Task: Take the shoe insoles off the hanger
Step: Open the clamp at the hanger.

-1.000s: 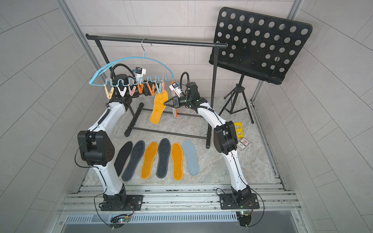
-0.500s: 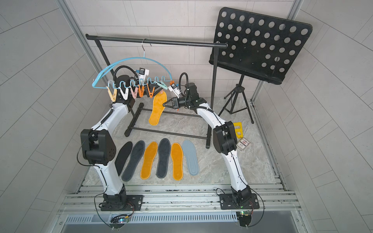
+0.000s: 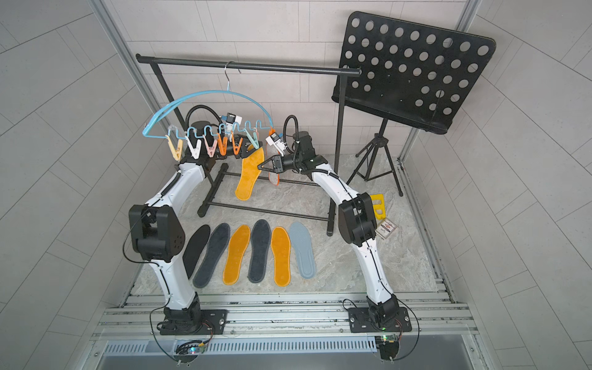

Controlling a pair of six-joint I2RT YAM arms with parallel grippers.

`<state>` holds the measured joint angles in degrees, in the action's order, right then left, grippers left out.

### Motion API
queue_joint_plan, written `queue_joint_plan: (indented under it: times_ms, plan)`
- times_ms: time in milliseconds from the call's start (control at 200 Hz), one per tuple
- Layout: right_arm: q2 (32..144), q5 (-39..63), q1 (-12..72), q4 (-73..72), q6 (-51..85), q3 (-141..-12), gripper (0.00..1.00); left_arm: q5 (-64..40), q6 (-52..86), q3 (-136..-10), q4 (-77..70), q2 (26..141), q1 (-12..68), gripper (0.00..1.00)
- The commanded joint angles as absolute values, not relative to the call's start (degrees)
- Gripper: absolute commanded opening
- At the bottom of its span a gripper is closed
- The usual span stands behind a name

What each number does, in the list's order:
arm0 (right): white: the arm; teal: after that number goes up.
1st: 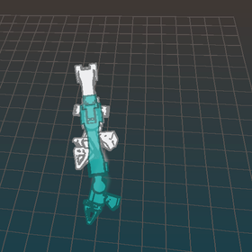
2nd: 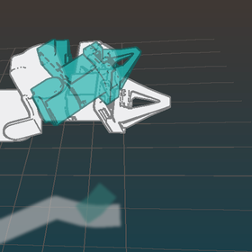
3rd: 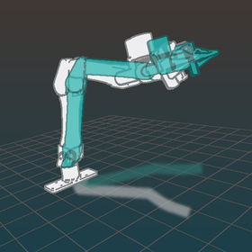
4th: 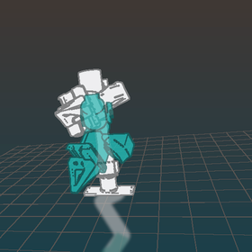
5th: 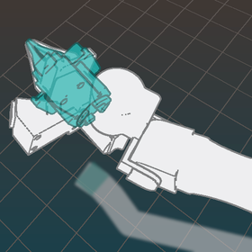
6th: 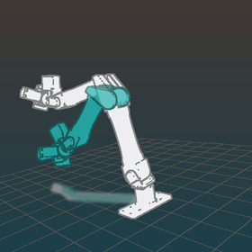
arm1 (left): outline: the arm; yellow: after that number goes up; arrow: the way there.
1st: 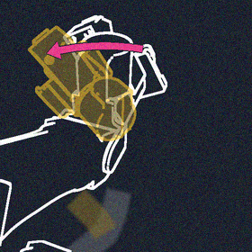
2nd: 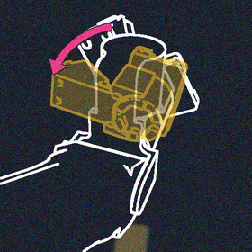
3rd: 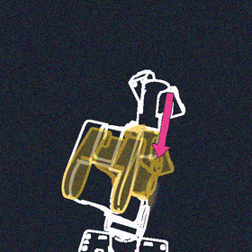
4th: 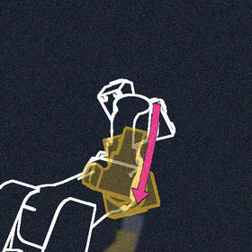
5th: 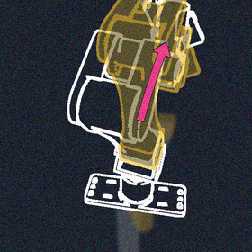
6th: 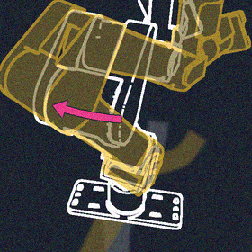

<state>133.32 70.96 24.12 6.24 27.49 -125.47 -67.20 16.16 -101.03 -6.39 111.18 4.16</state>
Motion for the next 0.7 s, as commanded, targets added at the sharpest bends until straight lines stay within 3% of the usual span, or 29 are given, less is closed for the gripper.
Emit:
queue_joint_plan:
  times_ms: [0, 115, 345, 470, 545, 696]
  plan:
    - [129.97, 72.42, 24.64, 6.33, 27.22, -124.48, 0.0, -69.12, 20.26, -102.48, -13.46, 112.13, 4.16, 0.64]
    - [129.62, 72.52, 24.61, 6.17, 27.33, -124.02, 0.0, -69.04, 24.28, -102.3, -18.32, 112.59, 4.09, 0.62]
    - [129.12, 72.52, 24.57, 5.96, 27.4, -123.55, 0.0, -69.1, 25.52, -101.67, -19.33, 112.41, 4.17, 0.47]
    - [129.24, 72.5, 24.57, 5.21, 28.04, -123.57, 0.0, -69.07, 25.44, -101.27, -19.34, 112.23, 4.17, 0.29]
    - [129.18, 72.34, 24.61, 5.51, 27.95, -123.4, 0.0, -68.42, 25.35, -101.41, -18.95, 112.11, 4.19, 0.13]
    - [129.05, 70.97, 24.61, 8.91, 25.51, -123.49, 0.0, -67.61, 24.72, -101.6, -17.92, 112.06, 4.15, 0.01]
